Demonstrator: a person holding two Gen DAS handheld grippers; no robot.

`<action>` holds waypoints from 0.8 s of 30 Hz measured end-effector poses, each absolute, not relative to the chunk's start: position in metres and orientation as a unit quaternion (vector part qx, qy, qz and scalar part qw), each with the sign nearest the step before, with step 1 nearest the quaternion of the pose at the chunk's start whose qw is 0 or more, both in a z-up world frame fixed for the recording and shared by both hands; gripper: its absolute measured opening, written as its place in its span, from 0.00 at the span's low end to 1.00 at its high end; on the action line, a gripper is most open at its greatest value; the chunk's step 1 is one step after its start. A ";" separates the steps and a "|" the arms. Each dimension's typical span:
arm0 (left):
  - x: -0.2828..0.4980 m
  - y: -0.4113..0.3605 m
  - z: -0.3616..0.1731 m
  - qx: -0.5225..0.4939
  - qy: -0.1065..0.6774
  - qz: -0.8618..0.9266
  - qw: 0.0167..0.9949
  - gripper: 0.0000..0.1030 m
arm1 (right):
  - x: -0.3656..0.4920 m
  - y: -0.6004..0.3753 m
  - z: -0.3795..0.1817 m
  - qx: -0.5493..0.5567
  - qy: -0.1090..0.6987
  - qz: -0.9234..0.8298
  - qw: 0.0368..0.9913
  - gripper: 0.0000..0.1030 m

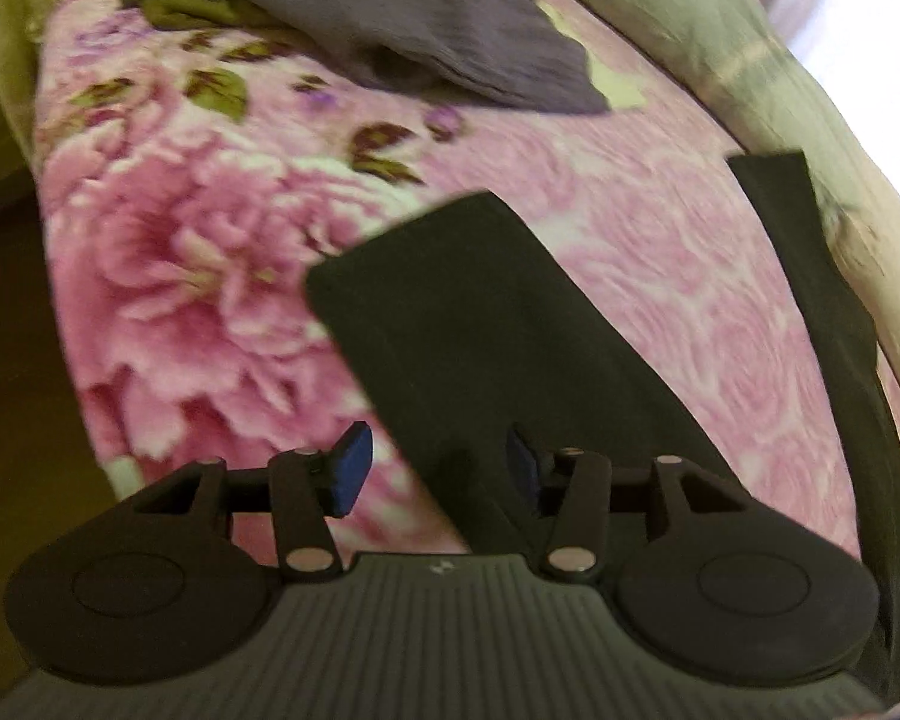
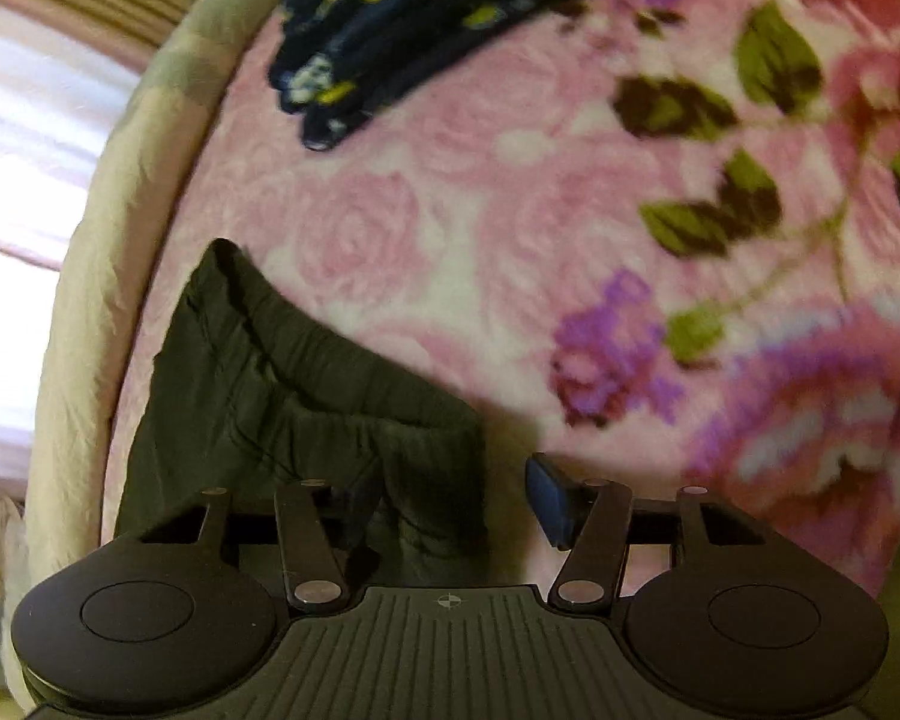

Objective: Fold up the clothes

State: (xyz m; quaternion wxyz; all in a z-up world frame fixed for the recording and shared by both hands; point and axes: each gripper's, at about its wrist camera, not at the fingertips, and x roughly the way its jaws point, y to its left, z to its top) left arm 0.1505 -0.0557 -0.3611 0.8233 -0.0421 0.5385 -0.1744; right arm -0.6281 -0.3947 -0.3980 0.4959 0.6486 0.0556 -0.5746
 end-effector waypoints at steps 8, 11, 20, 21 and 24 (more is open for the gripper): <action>0.183 -0.058 -0.394 -0.073 0.558 -0.136 0.815 0.51 | -0.622 -0.387 -0.403 0.656 0.038 -0.564 0.500 0.55; 0.191 -0.068 -0.401 -0.051 0.548 -0.133 0.824 0.29 | -0.617 -0.389 -0.405 0.652 0.035 -0.570 0.499 0.54; 0.184 -0.082 -0.376 0.097 0.454 -0.246 0.851 0.08 | -0.597 -0.373 -0.371 0.571 0.080 -0.611 0.542 0.13; 0.184 -0.081 -0.383 0.115 0.462 -0.237 0.847 0.10 | -0.596 -0.372 -0.378 0.574 0.094 -0.612 0.536 0.14; 0.186 -0.079 -0.393 0.146 0.474 -0.216 0.841 0.16 | -0.588 -0.376 -0.391 0.573 0.150 -0.615 0.522 0.35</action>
